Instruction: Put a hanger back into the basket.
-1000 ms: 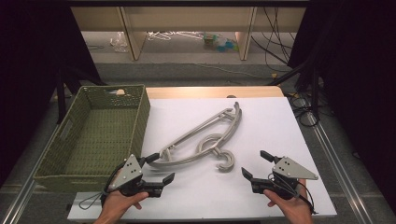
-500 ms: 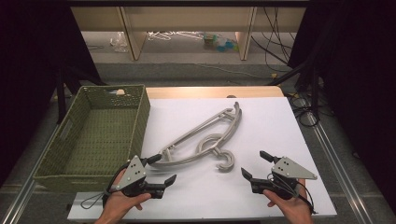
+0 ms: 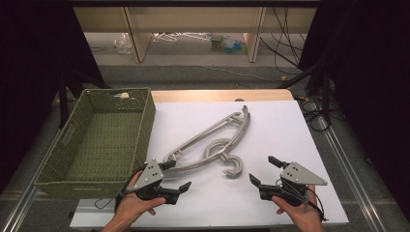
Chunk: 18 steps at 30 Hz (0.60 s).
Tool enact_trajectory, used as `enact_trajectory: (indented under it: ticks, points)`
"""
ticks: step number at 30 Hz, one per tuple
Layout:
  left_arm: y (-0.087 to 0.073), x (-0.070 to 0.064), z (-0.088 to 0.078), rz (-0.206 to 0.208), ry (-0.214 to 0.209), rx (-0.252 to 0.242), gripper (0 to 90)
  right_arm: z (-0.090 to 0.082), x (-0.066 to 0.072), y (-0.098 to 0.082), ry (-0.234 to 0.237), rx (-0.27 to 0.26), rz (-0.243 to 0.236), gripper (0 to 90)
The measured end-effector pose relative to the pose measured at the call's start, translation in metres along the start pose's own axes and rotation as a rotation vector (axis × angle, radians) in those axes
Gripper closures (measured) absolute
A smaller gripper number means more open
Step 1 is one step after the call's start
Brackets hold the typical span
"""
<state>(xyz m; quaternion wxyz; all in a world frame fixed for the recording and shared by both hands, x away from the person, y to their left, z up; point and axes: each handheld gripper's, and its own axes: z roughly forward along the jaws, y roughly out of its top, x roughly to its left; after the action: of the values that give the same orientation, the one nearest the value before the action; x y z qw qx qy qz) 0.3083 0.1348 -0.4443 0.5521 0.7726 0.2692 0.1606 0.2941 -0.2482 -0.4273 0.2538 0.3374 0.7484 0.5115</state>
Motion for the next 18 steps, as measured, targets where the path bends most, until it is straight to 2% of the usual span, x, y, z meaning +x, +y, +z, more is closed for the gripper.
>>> enact_trajectory:
  ticks: [5, 6, 7, 9, 12, 13, 14, 16, 18]
  points:
    - [0.006, 0.004, 0.012, 0.021, 0.009, 0.024, 15.8, 0.000, 0.000, 0.000, 0.001, 0.001, -0.013, 16.2]
    - [0.008, 0.006, 0.016, 0.016, 0.012, 0.043, 15.9, 0.000, 0.000, 0.000, 0.003, 0.002, -0.011, 16.2]
    - [0.011, 0.009, 0.022, 0.028, 0.020, 0.078, 17.3, 0.001, 0.001, 0.000, 0.001, -0.004, -0.009, 16.2]
    - [0.013, 0.008, 0.025, 0.021, 0.026, 0.095, 19.6, 0.001, 0.001, 0.000, 0.003, -0.005, -0.012, 16.2]
    - [0.019, 0.009, 0.036, 0.060, 0.041, 0.165, 23.2, 0.001, 0.001, 0.000, 0.007, -0.001, -0.018, 16.2]
    - [0.022, 0.010, 0.040, 0.092, 0.046, 0.216, 23.3, 0.001, 0.001, 0.000, 0.007, -0.001, -0.018, 16.2]
    - [0.023, 0.009, 0.045, 0.086, 0.055, 0.236, 24.9, 0.001, 0.001, 0.000, 0.007, 0.000, -0.017, 16.2]
    - [0.024, 0.011, 0.053, 0.104, 0.062, 0.288, 27.0, 0.001, 0.001, 0.000, 0.008, 0.002, -0.017, 16.3]
    - [0.025, 0.011, 0.060, 0.119, 0.061, 0.320, 32.3, 0.000, 0.000, 0.000, 0.002, 0.007, -0.035, 16.3]
